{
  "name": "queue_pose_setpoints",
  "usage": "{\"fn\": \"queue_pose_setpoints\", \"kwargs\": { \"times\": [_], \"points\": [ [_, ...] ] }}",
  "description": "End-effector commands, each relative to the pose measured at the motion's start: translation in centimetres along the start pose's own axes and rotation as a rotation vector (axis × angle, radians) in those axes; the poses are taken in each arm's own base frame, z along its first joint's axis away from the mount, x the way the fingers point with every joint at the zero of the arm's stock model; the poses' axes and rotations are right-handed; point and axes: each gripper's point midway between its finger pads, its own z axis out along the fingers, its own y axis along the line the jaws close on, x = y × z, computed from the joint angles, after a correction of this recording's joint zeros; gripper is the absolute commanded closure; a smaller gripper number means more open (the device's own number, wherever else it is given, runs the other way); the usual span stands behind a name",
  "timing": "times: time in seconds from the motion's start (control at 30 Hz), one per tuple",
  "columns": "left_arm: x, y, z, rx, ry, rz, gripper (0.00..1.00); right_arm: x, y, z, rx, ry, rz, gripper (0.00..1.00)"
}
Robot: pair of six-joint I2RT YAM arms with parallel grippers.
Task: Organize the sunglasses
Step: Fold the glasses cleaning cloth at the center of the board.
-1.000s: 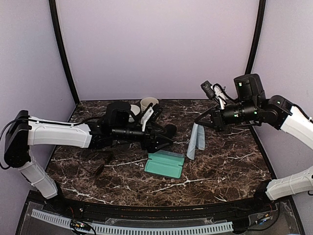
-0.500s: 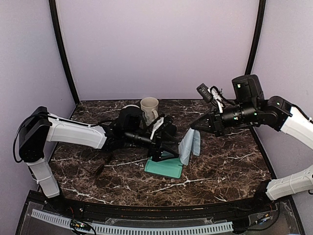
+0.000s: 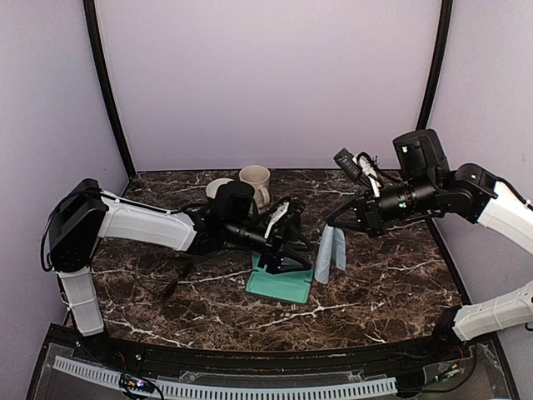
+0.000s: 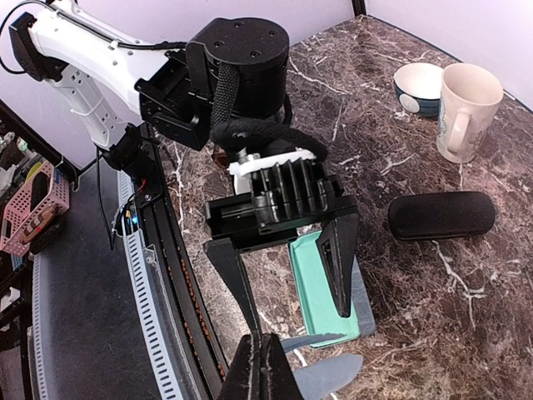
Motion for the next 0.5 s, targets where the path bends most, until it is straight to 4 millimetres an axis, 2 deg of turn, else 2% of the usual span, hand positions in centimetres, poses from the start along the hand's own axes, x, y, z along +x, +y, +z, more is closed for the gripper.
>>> {"fn": "queue_pose_setpoints", "kwargs": {
  "times": [0.0,0.17,0.47],
  "points": [
    [-1.05,-0.64,0.59,0.063,-0.011,0.076,0.30,-0.74,0.78,-0.69,-0.012,-0.028,-0.038,1.00],
    [-0.91,-0.27,1.37,0.102,0.001,0.077,0.32,-0.37,0.89,-0.59,-0.021,-0.017,-0.039,1.00],
    [-0.50,-0.67,1.42,0.132,0.002,0.058,0.55,-0.02,0.43,-0.51,0.002,-0.011,-0.036,1.00]
  ]
}}
